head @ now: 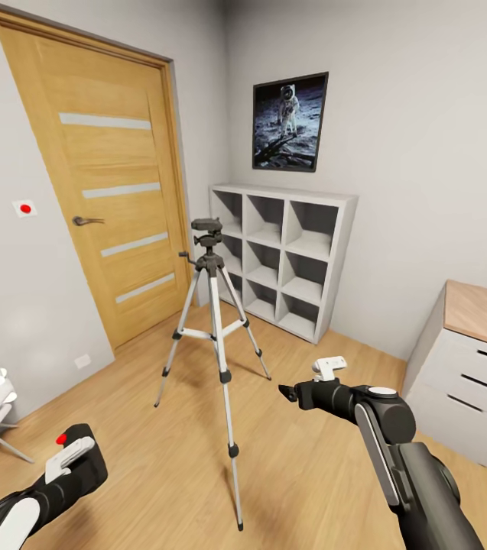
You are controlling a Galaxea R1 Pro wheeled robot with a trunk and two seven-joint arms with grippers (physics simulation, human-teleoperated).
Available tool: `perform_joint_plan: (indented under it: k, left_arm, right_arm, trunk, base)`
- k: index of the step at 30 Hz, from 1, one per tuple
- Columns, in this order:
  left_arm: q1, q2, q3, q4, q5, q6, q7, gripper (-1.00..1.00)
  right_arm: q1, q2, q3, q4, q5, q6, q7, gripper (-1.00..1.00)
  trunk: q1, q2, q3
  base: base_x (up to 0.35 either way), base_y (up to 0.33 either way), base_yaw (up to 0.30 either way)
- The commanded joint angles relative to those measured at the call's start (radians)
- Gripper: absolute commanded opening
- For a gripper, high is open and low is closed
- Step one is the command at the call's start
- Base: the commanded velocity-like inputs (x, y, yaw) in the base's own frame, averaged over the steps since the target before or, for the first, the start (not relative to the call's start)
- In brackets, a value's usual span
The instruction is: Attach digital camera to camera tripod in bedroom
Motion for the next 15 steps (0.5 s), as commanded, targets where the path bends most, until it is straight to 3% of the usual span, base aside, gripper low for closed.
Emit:
perform_joint_plan:
  k: [1, 7, 15]
  left_arm:
    - [-0.001, -0.002, 0.0, 0.001, 0.011, 0.004, 0.008, -1.0]
    - [-0.001, -0.029, 0.002, 0.004, 0.005, 0.005, 0.01, -1.0]
    - [-0.001, -0.044, 0.008, 0.005, -0.001, 0.004, 0.01, -1.0]
  right_arm:
    - [-0.002, 0.0, -0.001, -0.001, -0.002, 0.006, 0.022, 1.0]
    - [-0.005, -0.003, -0.01, -0.001, -0.001, 0.021, 0.121, 1.0]
    - [-0.01, -0.019, -0.014, -0.001, 0.001, 0.061, 0.16, 1.0]
  trunk:
    - [-0.004, 0.006, 0.002]
    - [-0.027, 0.048, 0.021]
    - [-0.057, 0.104, 0.046]
  base:
    - [0.0, 0.0, 0.0]
    - [0.0, 0.0, 0.0]
    - [0.0, 0.0, 0.0]
